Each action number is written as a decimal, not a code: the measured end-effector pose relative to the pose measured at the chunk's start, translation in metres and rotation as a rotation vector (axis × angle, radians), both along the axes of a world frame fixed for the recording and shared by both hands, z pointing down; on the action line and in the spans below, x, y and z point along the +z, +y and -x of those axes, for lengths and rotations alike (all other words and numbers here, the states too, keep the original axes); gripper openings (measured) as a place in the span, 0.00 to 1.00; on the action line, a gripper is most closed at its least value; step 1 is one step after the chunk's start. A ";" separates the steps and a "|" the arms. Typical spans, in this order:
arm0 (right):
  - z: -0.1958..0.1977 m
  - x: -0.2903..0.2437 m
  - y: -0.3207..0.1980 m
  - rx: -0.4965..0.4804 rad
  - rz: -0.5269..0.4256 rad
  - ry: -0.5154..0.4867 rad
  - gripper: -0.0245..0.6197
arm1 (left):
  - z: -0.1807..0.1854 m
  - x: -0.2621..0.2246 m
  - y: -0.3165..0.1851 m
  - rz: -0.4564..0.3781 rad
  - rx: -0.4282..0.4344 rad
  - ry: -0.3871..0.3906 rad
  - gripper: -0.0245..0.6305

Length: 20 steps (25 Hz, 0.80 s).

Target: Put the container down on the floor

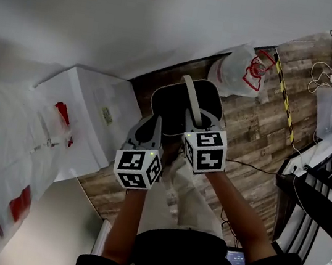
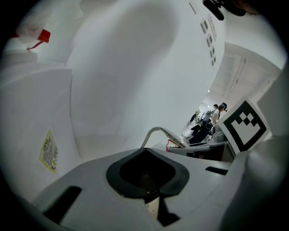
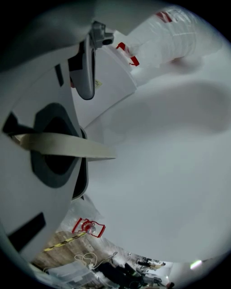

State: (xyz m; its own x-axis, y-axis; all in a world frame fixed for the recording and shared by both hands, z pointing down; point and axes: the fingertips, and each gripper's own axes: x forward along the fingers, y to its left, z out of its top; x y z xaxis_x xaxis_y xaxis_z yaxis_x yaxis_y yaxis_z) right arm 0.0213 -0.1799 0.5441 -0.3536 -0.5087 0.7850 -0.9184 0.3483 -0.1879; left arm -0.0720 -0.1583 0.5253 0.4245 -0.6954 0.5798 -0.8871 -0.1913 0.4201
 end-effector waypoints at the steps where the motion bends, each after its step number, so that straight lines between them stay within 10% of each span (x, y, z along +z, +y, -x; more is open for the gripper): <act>1: -0.001 0.006 0.001 -0.003 0.007 0.003 0.09 | -0.002 0.004 0.000 0.002 0.003 0.004 0.07; 20: -0.014 0.087 0.005 0.041 0.081 0.020 0.09 | -0.011 0.091 0.012 0.106 0.076 -0.004 0.07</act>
